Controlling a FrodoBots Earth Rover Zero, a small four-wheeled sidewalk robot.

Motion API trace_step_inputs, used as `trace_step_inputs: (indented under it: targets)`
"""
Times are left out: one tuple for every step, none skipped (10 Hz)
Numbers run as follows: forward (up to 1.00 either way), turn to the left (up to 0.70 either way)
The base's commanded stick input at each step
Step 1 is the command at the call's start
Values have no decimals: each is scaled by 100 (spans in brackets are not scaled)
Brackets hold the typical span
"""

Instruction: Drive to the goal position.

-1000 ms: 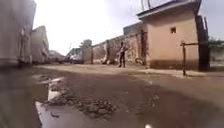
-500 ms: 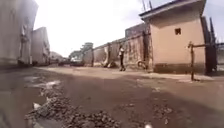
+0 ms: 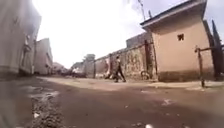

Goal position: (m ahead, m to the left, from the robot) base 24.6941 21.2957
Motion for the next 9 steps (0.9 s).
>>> trace_step_inputs:
  targets:
    - [70,1]
    - [70,1]
    - [70,1]
    - [70,1]
    - [70,1]
    - [70,1]
    - [70,1]
    - [70,1]
    - [70,1]
